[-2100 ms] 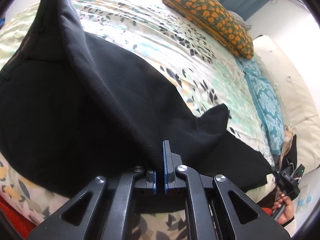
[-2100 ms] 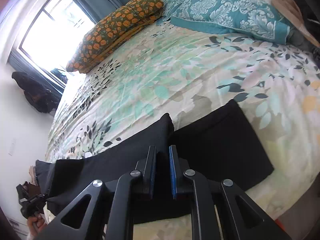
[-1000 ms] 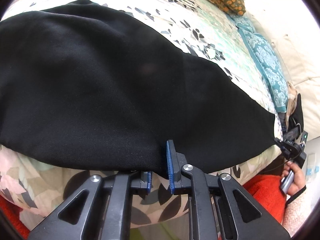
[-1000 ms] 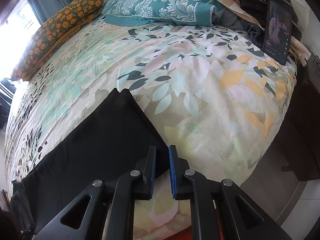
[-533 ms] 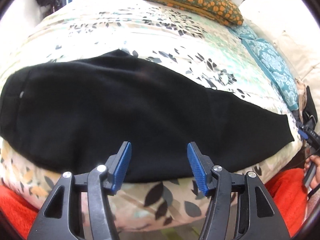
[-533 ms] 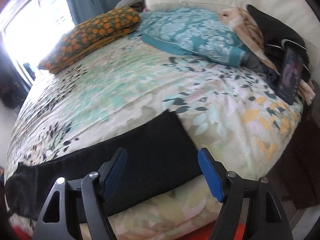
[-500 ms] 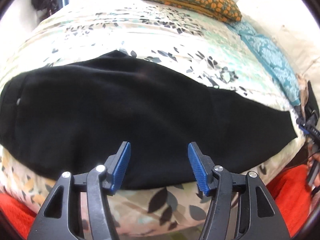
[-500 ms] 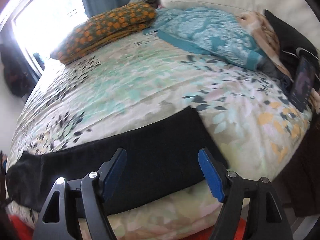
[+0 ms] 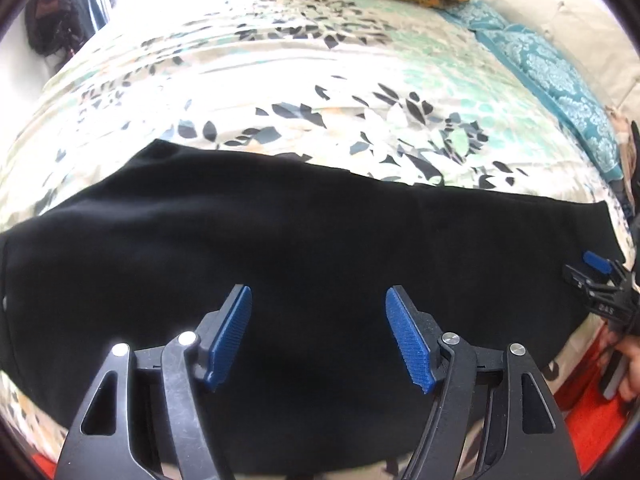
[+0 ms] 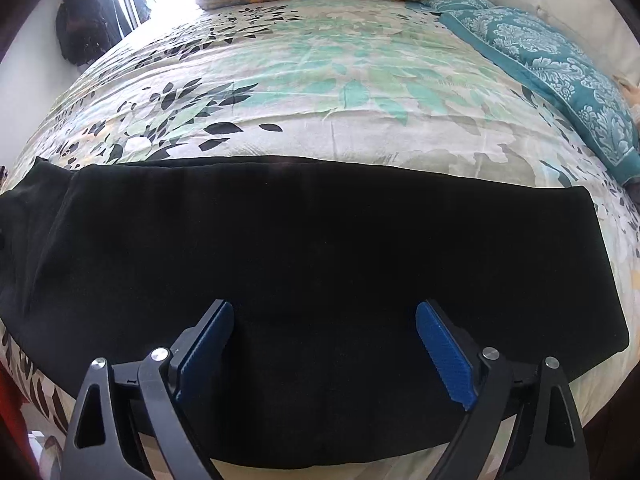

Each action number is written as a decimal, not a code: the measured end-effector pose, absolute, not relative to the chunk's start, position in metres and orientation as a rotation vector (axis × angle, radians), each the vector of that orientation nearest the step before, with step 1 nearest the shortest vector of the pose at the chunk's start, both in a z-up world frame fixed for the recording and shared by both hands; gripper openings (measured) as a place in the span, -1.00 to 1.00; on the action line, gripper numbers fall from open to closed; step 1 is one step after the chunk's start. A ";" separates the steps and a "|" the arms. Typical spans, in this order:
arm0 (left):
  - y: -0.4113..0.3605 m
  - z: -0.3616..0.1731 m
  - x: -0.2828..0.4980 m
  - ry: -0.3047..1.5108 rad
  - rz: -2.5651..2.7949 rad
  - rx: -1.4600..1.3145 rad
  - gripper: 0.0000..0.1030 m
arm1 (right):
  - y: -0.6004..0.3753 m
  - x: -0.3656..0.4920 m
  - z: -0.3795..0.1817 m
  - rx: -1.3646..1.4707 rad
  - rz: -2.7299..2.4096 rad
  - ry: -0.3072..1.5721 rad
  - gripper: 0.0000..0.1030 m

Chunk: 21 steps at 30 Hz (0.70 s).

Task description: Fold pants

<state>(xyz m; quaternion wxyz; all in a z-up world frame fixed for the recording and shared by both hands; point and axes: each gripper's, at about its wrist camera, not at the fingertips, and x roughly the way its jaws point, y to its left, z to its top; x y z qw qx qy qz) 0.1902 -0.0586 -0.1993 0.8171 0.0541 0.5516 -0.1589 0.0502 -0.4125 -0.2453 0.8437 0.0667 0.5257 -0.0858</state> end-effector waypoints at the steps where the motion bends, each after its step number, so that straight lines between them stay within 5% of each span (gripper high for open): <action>1: -0.066 -0.213 0.207 1.209 -0.300 0.120 0.39 | -0.413 0.052 -0.246 0.149 -0.185 1.105 0.91; 11: -0.051 -0.198 0.216 1.146 -0.220 0.057 0.40 | -0.399 0.041 -0.210 0.136 -0.173 0.979 0.98; 21: 0.137 -0.222 0.173 1.128 0.113 -0.018 0.47 | -0.389 0.053 -0.249 0.135 -0.184 1.081 1.00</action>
